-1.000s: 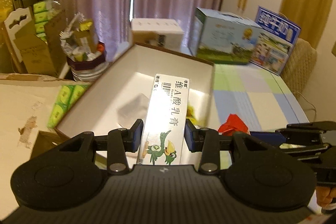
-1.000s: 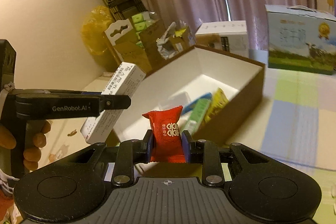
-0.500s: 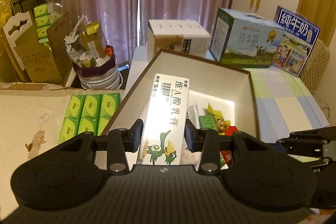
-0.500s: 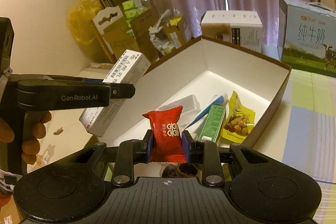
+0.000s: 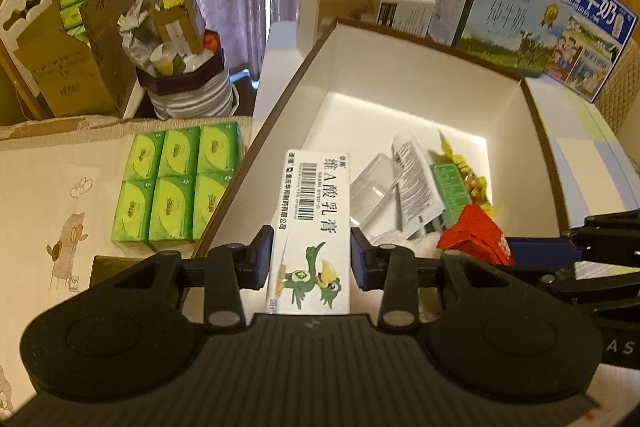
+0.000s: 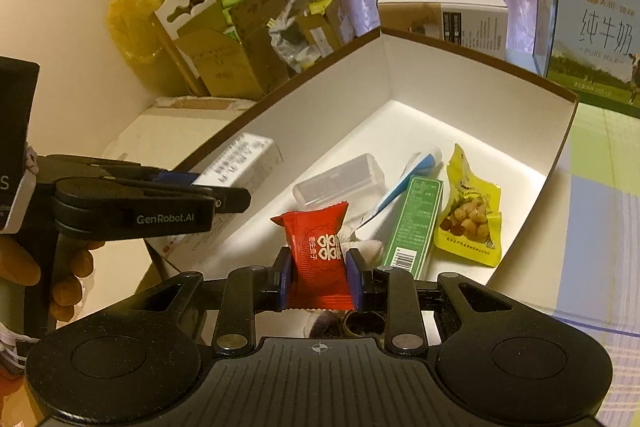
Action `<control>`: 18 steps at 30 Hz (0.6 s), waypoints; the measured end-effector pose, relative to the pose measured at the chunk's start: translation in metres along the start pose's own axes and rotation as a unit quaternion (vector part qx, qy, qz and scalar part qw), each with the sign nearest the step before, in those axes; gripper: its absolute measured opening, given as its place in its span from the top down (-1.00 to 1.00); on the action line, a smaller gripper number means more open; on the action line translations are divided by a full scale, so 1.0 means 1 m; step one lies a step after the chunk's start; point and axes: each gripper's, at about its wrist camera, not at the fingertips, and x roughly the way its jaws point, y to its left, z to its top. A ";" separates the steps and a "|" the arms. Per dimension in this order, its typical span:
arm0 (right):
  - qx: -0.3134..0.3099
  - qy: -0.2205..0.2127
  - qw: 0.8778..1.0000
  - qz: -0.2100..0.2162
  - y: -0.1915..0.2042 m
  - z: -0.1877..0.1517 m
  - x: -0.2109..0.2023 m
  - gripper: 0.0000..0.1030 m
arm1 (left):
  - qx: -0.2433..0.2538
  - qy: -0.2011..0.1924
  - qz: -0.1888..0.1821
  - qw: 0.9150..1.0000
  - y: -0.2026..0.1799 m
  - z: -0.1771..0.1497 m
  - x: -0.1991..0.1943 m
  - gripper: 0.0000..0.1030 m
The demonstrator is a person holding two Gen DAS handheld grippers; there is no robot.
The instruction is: Organize objects
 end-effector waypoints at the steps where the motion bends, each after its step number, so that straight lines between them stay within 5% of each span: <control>1: 0.000 0.001 1.000 0.000 0.000 0.000 0.001 0.51 | 0.001 0.004 0.000 1.000 0.000 0.000 0.002 0.35; 18: -0.005 0.012 1.000 0.014 0.012 0.000 0.010 0.51 | 0.001 0.010 0.001 1.000 0.013 -0.004 -0.001 0.34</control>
